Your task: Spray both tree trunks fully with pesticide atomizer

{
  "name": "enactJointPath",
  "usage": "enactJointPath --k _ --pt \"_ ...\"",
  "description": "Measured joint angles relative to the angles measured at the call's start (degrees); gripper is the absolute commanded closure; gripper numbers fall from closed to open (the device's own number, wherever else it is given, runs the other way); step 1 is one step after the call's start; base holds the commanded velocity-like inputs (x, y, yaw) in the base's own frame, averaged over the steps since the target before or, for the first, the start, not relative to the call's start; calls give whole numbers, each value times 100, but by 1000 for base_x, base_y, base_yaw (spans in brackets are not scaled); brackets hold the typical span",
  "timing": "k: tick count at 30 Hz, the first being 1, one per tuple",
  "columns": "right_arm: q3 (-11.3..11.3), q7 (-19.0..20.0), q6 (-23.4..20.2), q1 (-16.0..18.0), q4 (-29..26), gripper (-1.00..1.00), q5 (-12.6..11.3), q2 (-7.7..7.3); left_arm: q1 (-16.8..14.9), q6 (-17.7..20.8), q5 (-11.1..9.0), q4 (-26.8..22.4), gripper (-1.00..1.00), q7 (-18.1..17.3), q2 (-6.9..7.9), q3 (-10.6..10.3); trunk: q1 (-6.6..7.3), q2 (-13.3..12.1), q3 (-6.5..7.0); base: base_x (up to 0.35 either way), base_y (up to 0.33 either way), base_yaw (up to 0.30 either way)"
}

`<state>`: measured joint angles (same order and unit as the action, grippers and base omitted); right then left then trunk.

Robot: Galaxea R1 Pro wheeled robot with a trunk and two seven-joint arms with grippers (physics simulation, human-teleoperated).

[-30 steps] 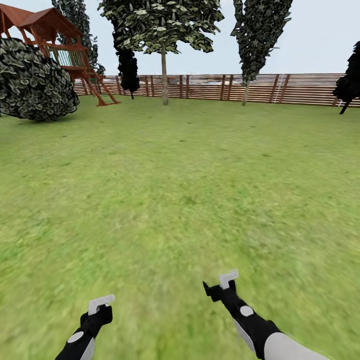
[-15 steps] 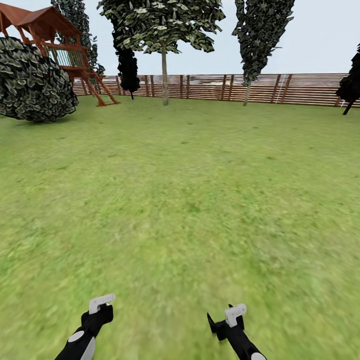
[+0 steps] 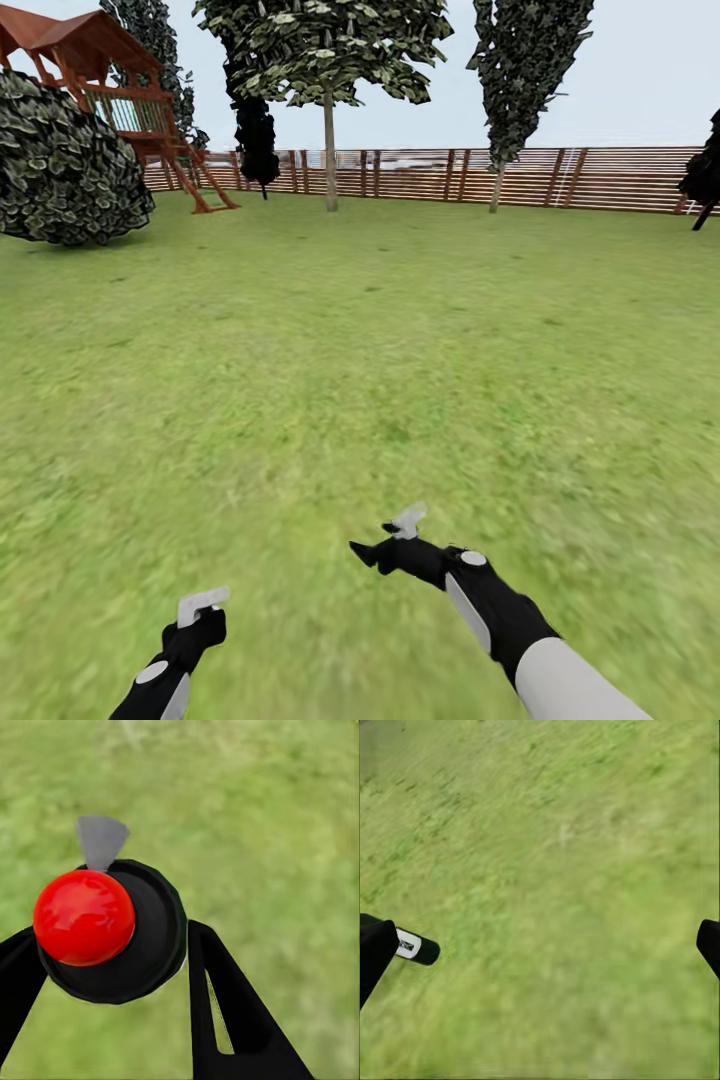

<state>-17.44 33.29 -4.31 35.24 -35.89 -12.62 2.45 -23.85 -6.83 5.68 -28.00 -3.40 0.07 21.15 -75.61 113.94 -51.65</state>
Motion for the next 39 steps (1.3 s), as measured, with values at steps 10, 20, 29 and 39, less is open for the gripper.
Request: enactJointPath --k 10,20,29,39 --pt "26 -99 1541 -14 1723 -100 -716 21 -1 -7 10 56 100 12 -83 -11 0 0 0 335 92 0" --pt "-11 -2327 2410 -13 1723 -100 -664 2 -1 -3 38 4 100 22 -219 -18 0 0 0 335 91 0" --pt "-143 -2343 2411 -14 1741 -100 -504 0 -1 -2 34 -4 100 21 -227 -18 0 0 0 335 90 0" --pt "-277 -2334 2488 -13 1734 -100 -68 -48 -1 -3 45 -5 100 22 -239 -18 0 0 0 336 83 0"
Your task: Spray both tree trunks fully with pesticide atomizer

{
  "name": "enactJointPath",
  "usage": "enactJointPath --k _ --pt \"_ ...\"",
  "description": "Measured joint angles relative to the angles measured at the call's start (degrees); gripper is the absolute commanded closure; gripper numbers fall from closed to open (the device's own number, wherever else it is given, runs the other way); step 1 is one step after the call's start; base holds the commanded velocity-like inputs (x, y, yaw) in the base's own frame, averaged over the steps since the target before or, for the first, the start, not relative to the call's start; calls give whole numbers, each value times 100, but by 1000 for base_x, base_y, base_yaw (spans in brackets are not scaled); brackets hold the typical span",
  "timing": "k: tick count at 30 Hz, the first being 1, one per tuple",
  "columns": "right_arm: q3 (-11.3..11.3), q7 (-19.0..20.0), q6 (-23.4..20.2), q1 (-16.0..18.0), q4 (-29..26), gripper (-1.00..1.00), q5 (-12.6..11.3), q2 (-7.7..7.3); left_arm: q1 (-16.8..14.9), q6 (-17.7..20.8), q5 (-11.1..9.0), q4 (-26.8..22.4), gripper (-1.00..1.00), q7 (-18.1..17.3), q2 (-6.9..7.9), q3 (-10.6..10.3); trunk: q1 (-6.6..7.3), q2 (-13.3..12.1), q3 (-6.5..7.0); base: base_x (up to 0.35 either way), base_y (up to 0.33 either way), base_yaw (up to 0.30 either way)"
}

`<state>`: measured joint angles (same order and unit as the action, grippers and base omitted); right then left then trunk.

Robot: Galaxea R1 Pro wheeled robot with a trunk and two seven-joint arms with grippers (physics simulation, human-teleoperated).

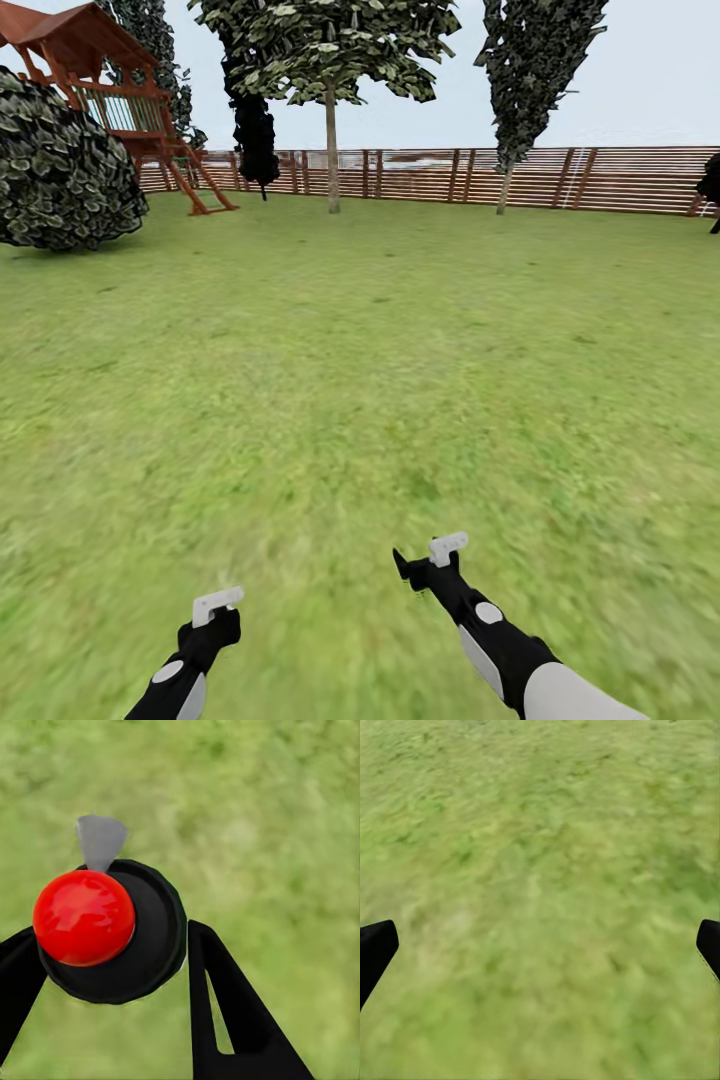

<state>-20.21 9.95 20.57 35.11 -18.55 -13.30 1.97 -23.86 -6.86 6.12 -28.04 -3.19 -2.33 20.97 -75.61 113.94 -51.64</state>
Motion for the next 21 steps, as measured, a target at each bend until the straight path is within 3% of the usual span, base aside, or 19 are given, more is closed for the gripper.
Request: enactJointPath --k 21 --pt "1 -21 39 -1 0 -100 10 -2 0 1 5 1 100 8 -51 -9 0 0 47 339 0 0"
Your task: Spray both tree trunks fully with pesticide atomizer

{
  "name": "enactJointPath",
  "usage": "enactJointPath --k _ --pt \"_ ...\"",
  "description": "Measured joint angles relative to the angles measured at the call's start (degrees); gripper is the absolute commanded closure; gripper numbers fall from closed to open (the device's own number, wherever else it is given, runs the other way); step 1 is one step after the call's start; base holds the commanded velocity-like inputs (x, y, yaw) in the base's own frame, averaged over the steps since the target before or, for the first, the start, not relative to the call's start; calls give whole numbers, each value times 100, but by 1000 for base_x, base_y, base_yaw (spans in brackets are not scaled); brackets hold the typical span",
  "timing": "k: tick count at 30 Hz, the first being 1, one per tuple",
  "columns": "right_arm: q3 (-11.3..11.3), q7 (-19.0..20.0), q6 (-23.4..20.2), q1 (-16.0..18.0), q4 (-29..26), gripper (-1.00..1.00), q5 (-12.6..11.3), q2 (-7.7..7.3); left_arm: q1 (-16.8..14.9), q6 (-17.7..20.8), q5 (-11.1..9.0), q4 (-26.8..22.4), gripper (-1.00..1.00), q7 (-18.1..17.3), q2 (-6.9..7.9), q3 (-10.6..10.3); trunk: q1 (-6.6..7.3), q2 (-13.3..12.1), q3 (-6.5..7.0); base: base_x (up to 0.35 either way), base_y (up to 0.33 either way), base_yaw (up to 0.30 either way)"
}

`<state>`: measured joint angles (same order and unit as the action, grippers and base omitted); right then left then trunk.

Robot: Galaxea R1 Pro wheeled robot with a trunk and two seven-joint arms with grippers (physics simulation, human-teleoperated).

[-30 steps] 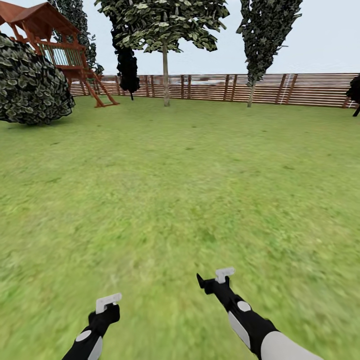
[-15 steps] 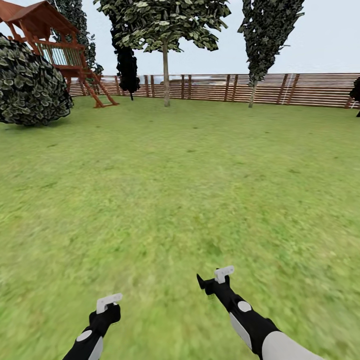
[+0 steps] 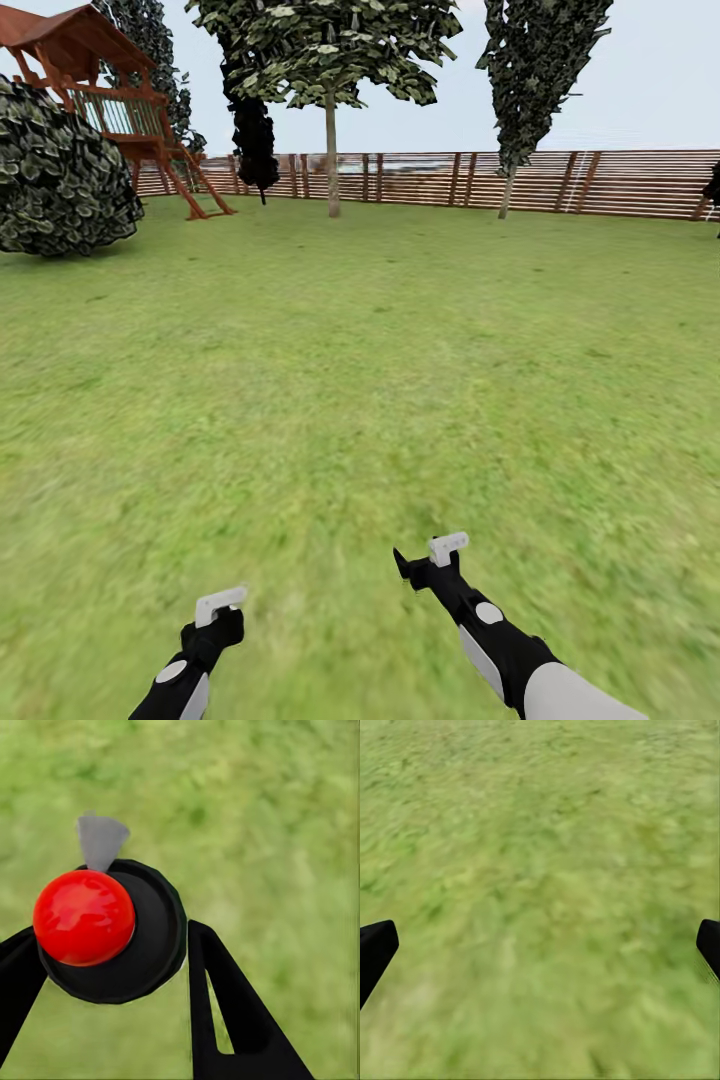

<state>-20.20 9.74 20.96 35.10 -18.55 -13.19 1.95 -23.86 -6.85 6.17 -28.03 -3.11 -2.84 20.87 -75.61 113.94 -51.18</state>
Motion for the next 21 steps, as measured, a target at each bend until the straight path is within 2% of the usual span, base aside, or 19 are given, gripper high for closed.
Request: enactJointPath --k 21 --pt "-2 6 -7 0 18 -100 9 0 0 0 0 -1 100 0 1 9 0 0 8 340 -12 -10"
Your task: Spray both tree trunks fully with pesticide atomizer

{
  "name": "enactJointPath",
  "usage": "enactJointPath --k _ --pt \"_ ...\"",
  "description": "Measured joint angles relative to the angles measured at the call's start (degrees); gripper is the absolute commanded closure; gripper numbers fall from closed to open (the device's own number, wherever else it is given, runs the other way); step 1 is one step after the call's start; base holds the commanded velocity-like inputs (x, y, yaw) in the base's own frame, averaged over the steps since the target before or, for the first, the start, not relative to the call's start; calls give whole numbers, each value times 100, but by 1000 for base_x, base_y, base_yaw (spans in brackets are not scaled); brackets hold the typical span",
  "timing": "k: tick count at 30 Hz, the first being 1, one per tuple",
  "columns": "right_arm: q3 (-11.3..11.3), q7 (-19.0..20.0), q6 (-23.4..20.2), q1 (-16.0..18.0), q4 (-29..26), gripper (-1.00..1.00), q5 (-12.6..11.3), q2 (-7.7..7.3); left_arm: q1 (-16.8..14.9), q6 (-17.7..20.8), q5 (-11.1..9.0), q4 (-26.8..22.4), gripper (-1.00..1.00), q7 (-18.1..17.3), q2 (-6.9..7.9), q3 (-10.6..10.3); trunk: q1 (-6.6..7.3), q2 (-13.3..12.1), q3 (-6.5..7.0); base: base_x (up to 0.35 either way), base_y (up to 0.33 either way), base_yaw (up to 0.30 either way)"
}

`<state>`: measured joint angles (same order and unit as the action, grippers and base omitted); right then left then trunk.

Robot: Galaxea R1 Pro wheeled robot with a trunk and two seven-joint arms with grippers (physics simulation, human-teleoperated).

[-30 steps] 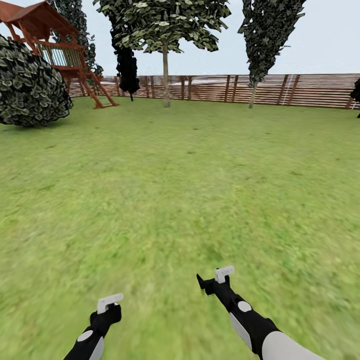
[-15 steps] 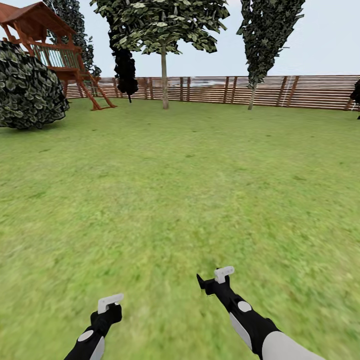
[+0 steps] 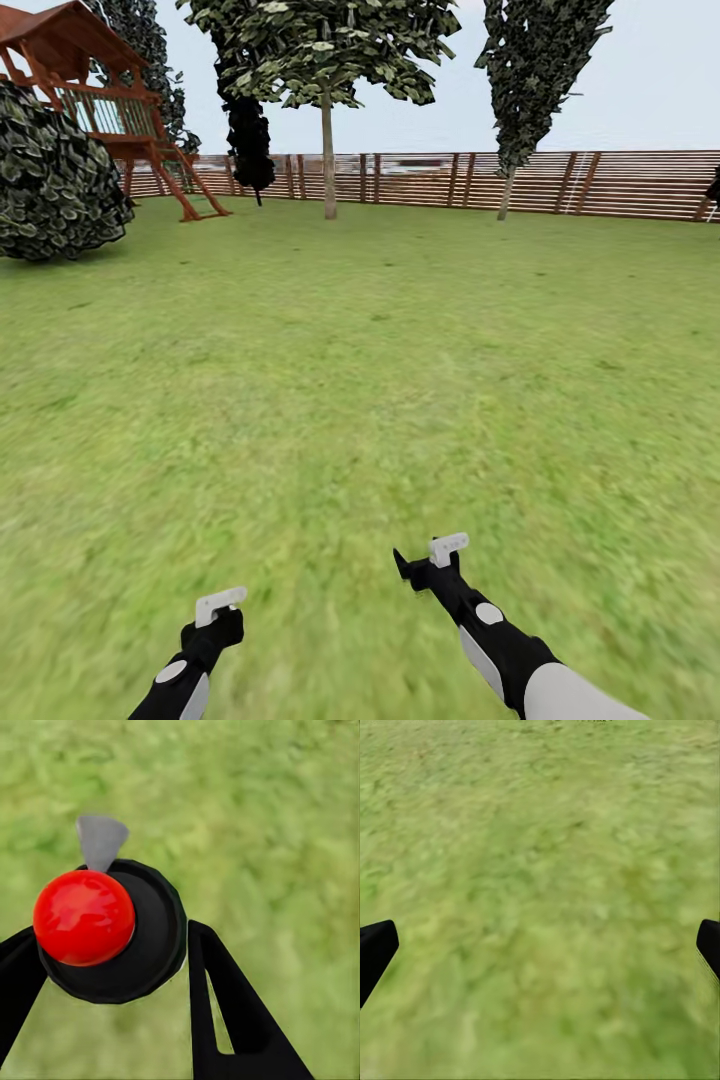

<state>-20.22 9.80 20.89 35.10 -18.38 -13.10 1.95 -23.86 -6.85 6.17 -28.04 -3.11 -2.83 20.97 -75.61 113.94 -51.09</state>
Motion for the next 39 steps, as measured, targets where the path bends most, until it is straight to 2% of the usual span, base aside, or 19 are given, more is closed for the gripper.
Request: enactJointPath --k 39 --pt "-9 3 -1 0 0 -100 0 9 0 0 0 0 100 0 0 0 0 0 0 340 0 0"
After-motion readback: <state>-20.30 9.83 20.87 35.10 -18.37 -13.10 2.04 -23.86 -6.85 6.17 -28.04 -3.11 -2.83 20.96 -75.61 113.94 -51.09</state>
